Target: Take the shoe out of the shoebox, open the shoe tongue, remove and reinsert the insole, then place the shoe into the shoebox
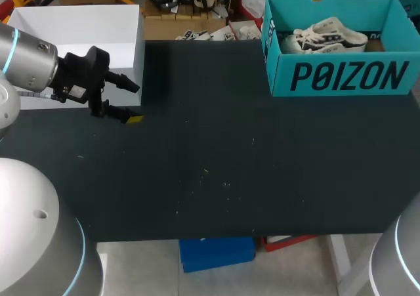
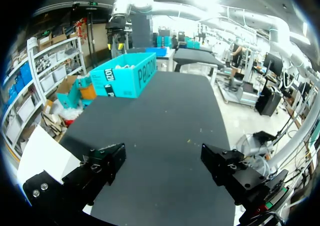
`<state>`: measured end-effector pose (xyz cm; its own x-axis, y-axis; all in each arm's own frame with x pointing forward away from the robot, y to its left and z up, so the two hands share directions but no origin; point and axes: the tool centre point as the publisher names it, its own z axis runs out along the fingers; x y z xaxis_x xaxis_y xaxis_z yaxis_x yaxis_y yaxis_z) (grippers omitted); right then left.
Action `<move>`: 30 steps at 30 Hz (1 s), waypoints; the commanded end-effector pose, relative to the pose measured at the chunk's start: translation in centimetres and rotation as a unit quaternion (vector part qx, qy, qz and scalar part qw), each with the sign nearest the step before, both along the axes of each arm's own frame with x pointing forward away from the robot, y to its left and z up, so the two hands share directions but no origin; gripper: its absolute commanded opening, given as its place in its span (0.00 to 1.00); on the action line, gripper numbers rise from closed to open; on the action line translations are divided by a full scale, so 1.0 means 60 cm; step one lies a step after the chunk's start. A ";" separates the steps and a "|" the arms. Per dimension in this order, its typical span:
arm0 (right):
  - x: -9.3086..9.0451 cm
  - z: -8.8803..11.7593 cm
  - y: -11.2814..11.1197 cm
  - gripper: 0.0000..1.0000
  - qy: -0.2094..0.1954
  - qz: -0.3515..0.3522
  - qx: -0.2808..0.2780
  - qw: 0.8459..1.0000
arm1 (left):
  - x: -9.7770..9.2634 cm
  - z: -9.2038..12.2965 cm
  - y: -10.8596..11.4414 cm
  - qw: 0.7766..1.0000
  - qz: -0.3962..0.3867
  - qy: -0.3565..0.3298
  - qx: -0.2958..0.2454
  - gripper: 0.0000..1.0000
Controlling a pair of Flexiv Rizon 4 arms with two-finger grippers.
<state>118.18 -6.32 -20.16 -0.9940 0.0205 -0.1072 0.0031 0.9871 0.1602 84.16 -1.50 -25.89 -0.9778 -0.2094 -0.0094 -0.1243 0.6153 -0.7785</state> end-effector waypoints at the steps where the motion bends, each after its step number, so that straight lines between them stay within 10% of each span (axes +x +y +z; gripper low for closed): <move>1: -0.188 -0.013 0.014 1.00 -0.097 -0.016 0.012 0.995 | -0.001 0.001 0.000 1.000 0.000 0.001 0.002 1.00; 16: -0.385 -0.052 0.098 1.00 -0.175 -0.029 0.047 0.983 | -0.001 0.001 0.000 1.000 0.000 0.001 0.002 1.00; 30: -0.420 -0.080 0.237 1.00 -0.221 -0.055 0.098 0.969 | -0.001 0.001 0.000 1.000 0.000 0.001 0.002 1.00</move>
